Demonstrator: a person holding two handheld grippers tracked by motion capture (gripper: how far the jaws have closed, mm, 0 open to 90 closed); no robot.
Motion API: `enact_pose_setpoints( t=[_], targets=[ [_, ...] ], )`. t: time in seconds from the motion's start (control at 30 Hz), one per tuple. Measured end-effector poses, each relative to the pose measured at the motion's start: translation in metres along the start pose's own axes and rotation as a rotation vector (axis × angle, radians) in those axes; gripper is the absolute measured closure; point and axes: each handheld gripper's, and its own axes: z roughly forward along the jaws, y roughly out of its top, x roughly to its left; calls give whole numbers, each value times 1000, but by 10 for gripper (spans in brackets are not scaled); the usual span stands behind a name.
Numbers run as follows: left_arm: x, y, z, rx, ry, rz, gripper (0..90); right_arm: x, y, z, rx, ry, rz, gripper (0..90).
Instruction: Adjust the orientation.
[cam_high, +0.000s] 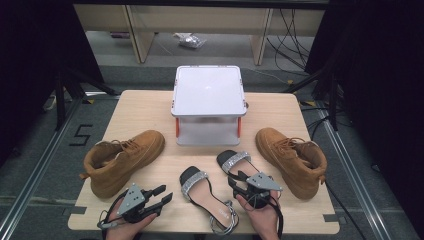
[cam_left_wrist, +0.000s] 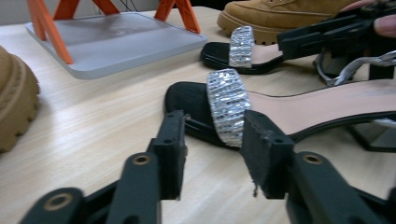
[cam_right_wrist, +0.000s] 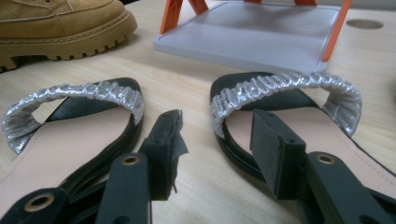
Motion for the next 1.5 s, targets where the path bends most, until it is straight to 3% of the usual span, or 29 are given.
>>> enact_pose_setpoints(
  t=[0.07,0.13,0.17,0.2,0.23,0.27,0.3,0.33,0.37,0.4,0.43,0.47,0.5,0.57,0.63,0.67,0.7,0.73,0.83,0.9,0.93,1.0,1.1,1.23,1.27,1.33,1.37,1.4,1.5],
  targets=[
    [-5,7,-1,24,-17,24,696,0,6,-5,33,21,25,587],
    [-9,11,-1,51,-24,35,720,-2,8,-6,41,21,-6,622],
    [-15,16,4,81,-54,60,773,-3,15,-10,80,42,-3,724],
    [-15,16,4,81,-54,60,792,-4,18,-12,93,43,-15,768],
    [-18,19,7,109,-91,93,811,-4,20,-14,113,55,-22,815],
    [-22,20,9,136,-91,111,827,-3,22,-15,129,68,-26,851],
    [-30,22,16,201,-123,141,838,-4,25,-18,159,75,-38,884],
    [-33,23,18,235,-137,166,847,-1,27,-20,197,92,-18,900],
    [-33,23,18,235,-137,166,853,-3,29,-19,212,103,-63,900],
    [-35,24,21,272,-161,189,853,-3,29,-19,212,103,-63,900],
    [-40,24,27,307,-175,216,863,-1,33,-21,288,136,-74,900],
    [-40,24,27,307,-175,216,866,-1,33,-21,288,136,-74,900],
    [-44,23,31,325,-191,217,867,1,36,-20,360,170,-101,900],
    [-45,23,32,341,-186,217,864,3,37,-19,393,189,-113,900],
    [-46,21,36,366,-194,247,861,6,35,-18,420,197,-122,900],
    [-45,21,38,390,-198,257,859,8,36,-18,446,203,-102,900],
    [-45,21,38,390,-198,257,860,8,36,-18,446,203,-102,900],
    [-48,17,42,377,-180,220,859,9,36,-18,476,223,-111,900],
    [-48,18,48,414,-197,220,860,8,33,-13,503,230,-98,900],
    [-47,19,51,435,-206,254,860,9,32,-12,513,241,-99,900],
    [-49,19,54,433,-205,232,860,9,31,-10,517,248,-98,900],
    [-50,21,56,438,-208,249,861,10,31,-9,522,255,-91,900],
    [-53,22,64,433,-222,239,861,15,30,-4,546,271,-75,900],
    [-52,24,68,456,-219,255,871,16,29,2,522,275,-86,895],
    [-52,24,68,458,-226,223,873,16,29,4,520,287,-80,897],
    [-51,25,68,465,-225,238,878,17,31,4,544,291,-82,898],
    [-52,25,69,453,-226,220,880,17,31,6,532,308,-90,898],
    [-50,26,69,469,-234,237,885,18,32,6,540,303,-80,898],
    [-49,26,72,462,-225,225,891,20,31,10,544,309,-81,900]
  ],
)
